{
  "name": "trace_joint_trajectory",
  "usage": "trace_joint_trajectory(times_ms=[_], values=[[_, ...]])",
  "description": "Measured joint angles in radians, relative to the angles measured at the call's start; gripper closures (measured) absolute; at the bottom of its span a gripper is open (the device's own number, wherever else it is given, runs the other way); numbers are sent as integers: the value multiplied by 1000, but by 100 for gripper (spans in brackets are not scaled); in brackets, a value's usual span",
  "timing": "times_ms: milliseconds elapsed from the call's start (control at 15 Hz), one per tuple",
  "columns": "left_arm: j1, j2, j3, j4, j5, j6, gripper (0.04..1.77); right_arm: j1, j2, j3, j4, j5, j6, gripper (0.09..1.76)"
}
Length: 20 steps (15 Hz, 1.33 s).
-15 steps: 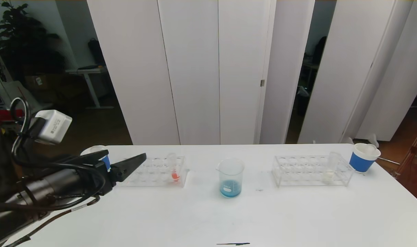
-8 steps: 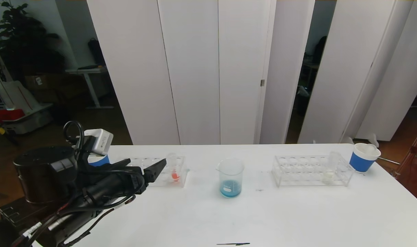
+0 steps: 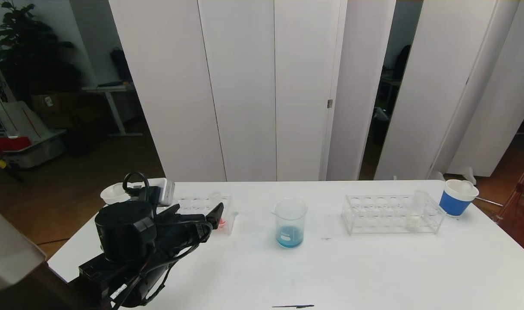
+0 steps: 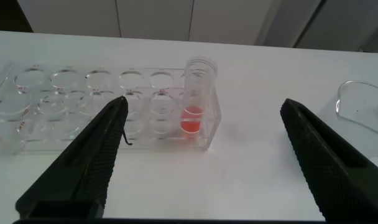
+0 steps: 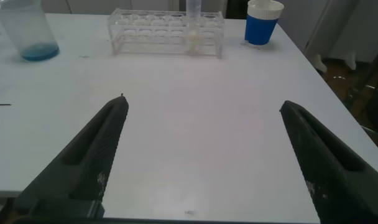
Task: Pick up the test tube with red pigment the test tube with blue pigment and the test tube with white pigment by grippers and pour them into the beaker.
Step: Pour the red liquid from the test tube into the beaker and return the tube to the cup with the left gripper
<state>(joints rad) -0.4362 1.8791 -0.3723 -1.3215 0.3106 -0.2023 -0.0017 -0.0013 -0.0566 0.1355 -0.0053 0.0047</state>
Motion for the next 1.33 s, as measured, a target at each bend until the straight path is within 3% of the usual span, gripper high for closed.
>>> trace_joint_trajectory(times_ms=[400,800,1200,1267,1333], values=[[-12,188,-44,-194,35,36,6,0,0,0,0,0,0,10],[1,312,-192,-193,87,41,6,0,0,0,0,0,0,10],[38,409,-287,-193,89,66,6,0,0,0,0,0,0,10],[44,415,-295,-193,87,66,7,0,0,0,0,0,0,10],[49,418,-300,-193,85,66,21,0,0,0,0,0,0,10]])
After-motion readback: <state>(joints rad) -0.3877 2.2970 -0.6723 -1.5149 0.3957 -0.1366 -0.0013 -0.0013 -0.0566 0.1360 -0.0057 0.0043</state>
